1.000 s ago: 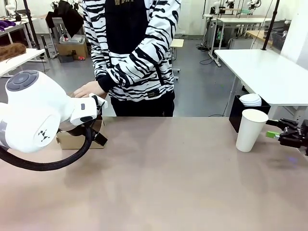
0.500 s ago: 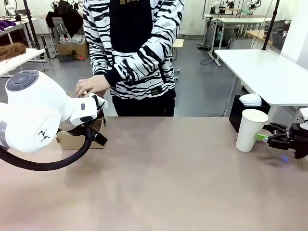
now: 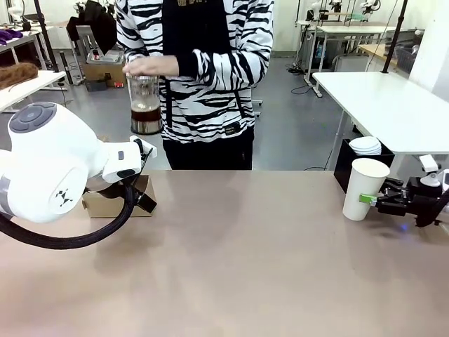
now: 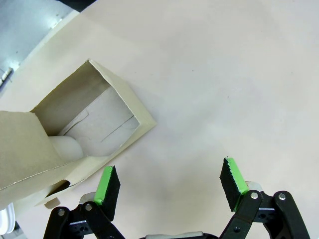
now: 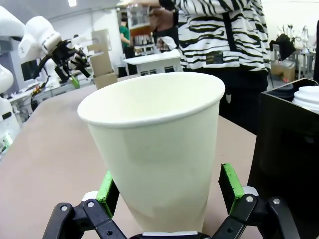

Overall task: Pour a drink into a cup and package it in a carrier.
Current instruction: Pick up the 600 ml Paper Cup and place it in the middle top area of the table.

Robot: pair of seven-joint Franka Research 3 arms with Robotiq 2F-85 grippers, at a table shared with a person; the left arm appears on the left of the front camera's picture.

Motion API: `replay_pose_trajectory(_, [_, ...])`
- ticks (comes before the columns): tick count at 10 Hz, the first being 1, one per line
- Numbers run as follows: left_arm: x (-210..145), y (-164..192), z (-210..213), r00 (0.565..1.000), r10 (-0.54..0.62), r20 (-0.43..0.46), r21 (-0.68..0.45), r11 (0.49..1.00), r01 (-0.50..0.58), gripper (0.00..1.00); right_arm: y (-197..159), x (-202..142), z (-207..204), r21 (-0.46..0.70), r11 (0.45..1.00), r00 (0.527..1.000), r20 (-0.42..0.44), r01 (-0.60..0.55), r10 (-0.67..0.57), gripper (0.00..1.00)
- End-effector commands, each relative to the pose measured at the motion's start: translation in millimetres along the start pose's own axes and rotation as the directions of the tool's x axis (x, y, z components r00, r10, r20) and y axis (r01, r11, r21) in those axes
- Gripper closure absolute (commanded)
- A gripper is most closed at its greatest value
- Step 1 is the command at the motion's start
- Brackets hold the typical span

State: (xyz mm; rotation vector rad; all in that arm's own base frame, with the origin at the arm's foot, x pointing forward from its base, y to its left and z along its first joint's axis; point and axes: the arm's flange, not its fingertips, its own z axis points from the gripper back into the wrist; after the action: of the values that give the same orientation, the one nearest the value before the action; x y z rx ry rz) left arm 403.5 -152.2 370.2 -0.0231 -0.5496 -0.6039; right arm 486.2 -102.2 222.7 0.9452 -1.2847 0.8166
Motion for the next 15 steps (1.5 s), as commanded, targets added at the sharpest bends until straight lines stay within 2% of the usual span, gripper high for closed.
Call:
replay_pose_trajectory(1, [0,0,0,1.000,0.000,0.001,-0.002,1.000,0.000,0.00,-12,2,-16,-0.010,1.000,1.000,-0.003,0.028,-0.028,0.00])
replay_pose_trajectory(3, [0,0,0,1.000,0.000,0.001,-0.002,1.000,0.000,0.00,-15,3,-21,0.005,0.999,0.999,0.004,0.052,-0.052,0.00])
replay_pose_trajectory(5, [0,0,0,1.000,0.000,0.001,-0.002,1.000,0.000,0.00,-16,2,-21,0.056,0.996,0.997,0.019,0.072,-0.073,0.20])
replay_pose_trajectory(6, [0,0,0,1.000,0.000,0.001,-0.002,1.000,0.000,0.00,-16,4,-17,0.110,0.989,0.996,0.003,0.094,-0.095,0.24])
replay_pose_trajectory(7, [0,0,0,1.000,0.000,0.001,-0.002,1.000,0.000,0.00,-10,-1,-19,0.038,0.999,0.999,0.003,0.038,-0.039,0.24])
replay_pose_trajectory(10, [0,0,0,1.000,0.000,0.001,-0.002,1.000,0.000,0.00,-10,-2,-19,0.058,0.997,0.998,0.006,0.058,-0.058,0.24])
replay_pose_trajectory(11, [0,0,0,1.000,0.000,0.001,-0.002,1.000,0.000,0.00,16,21,-22,0.029,0.999,1.000,0.013,0.024,-0.024,0.24])
replay_pose_trajectory(13, [0,0,0,1.000,0.000,0.001,-0.002,1.000,0.000,0.00,36,60,-61,0.014,1.000,0.999,-0.050,0.002,-0.001,0.24])
replay_pose_trajectory(15, [0,0,0,1.000,0.000,0.001,-0.002,1.000,0.000,0.00,29,81,-120,0.020,0.999,0.997,-0.070,0.028,-0.027,0.24])
